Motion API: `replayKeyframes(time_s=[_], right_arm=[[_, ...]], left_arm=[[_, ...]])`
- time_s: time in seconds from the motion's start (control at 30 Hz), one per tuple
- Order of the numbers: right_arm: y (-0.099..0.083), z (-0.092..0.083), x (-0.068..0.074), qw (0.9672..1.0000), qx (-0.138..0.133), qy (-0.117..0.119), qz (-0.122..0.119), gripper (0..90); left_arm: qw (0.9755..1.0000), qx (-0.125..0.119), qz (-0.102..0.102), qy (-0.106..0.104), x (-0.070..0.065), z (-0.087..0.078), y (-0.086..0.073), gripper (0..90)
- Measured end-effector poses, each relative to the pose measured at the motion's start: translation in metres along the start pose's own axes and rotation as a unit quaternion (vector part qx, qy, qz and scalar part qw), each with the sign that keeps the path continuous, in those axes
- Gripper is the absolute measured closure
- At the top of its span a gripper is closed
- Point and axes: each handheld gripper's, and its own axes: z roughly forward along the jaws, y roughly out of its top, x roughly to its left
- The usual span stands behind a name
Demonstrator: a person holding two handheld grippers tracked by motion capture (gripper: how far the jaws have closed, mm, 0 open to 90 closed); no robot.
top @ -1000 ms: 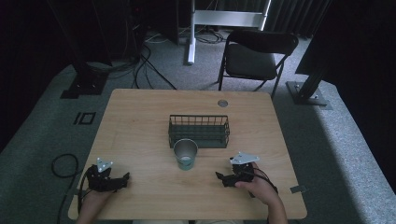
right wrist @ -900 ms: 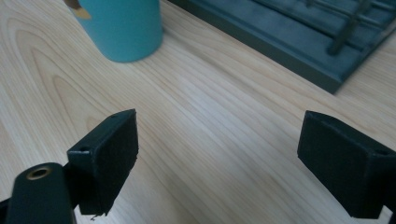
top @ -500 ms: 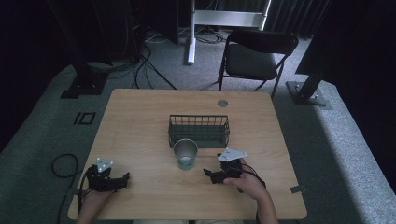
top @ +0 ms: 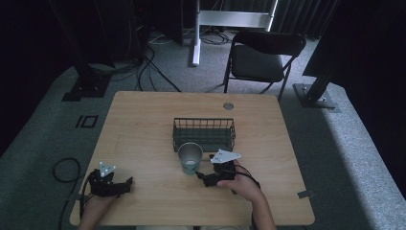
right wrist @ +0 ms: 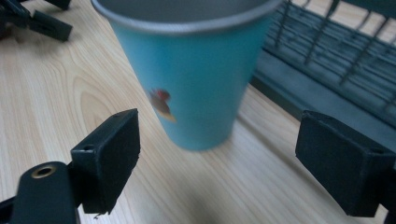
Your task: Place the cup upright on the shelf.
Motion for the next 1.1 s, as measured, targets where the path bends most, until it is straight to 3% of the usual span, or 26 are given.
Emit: replayKeyframes(time_s=[0.8, 1.1], right_arm=[[0.017, 0.036, 0.011, 0.9994, -0.032, 0.009, -0.009, 12.9], [0.022, 0.038, 0.013, 0.9977, -0.067, 0.010, 0.003, 12.9]], left_arm=[[1.0000, 0.000, 0.000, 0.000, 0.000, 0.000, 0.000, 1.4], [1.0000, 0.000, 0.000, 0.000, 0.000, 0.000, 0.000, 1.4]])
